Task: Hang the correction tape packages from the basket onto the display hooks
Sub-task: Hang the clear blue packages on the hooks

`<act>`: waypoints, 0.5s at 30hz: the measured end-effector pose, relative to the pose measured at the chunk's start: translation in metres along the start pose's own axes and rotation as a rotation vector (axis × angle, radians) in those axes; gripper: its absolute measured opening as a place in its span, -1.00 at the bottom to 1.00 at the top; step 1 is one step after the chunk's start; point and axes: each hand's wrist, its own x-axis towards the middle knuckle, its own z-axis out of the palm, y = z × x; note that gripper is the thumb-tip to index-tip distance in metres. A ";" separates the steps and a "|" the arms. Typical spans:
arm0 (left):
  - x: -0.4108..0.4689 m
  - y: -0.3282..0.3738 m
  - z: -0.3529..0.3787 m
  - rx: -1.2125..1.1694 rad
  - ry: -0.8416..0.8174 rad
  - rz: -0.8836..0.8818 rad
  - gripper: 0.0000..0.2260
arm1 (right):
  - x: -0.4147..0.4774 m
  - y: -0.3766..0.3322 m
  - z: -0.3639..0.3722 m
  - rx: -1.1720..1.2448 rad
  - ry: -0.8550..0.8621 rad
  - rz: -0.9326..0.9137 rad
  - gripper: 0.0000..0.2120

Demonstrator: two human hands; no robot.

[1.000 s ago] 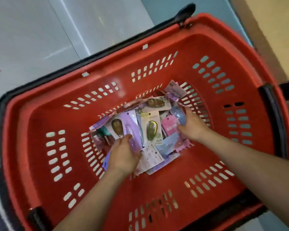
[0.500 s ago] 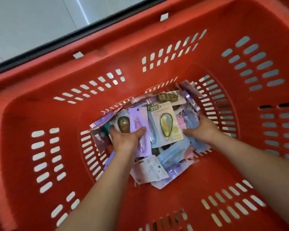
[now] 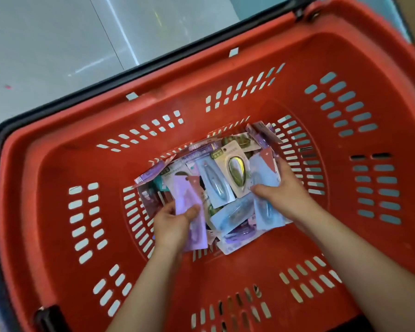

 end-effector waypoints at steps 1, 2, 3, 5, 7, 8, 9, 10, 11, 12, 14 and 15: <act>-0.001 0.003 0.006 -0.039 -0.052 -0.017 -0.87 | 0.001 0.001 0.001 -0.014 0.006 0.031 -0.34; 0.000 0.006 0.014 -0.060 -0.100 -0.016 -0.88 | 0.003 0.003 0.001 -0.013 0.010 0.059 -0.49; 0.001 0.009 0.022 -0.059 -0.139 -0.002 -0.88 | 0.004 0.003 0.001 0.001 0.016 0.074 -0.67; 0.008 0.016 0.043 -0.042 -0.168 0.032 -0.89 | 0.008 0.005 -0.002 0.065 0.018 0.077 -0.87; 0.018 0.022 0.063 -0.043 -0.160 0.057 -0.86 | 0.013 0.005 -0.005 0.125 -0.009 0.073 -0.87; 0.022 0.024 0.071 -0.040 -0.151 0.065 -0.84 | 0.018 0.006 -0.006 0.139 -0.038 0.076 -0.86; 0.025 0.026 0.079 -0.041 -0.155 0.063 -0.84 | 0.023 0.005 -0.006 0.134 -0.073 0.086 -0.86; 0.028 0.028 0.085 -0.052 -0.172 0.049 -0.85 | 0.030 0.005 -0.004 0.120 -0.108 0.100 -0.87; 0.029 0.029 0.089 -0.069 -0.194 0.029 -0.87 | 0.036 0.003 -0.002 0.112 -0.142 0.122 -0.88; 0.030 0.029 0.091 -0.086 -0.209 0.010 -0.89 | 0.041 0.003 0.002 0.125 -0.174 0.142 -0.87; 0.031 0.029 0.092 -0.152 -0.220 -0.022 -0.88 | 0.047 0.002 0.009 0.171 -0.215 0.184 -0.82; 0.032 0.028 0.090 -0.198 -0.233 -0.036 -0.86 | 0.048 0.002 0.012 0.194 -0.226 0.197 -0.80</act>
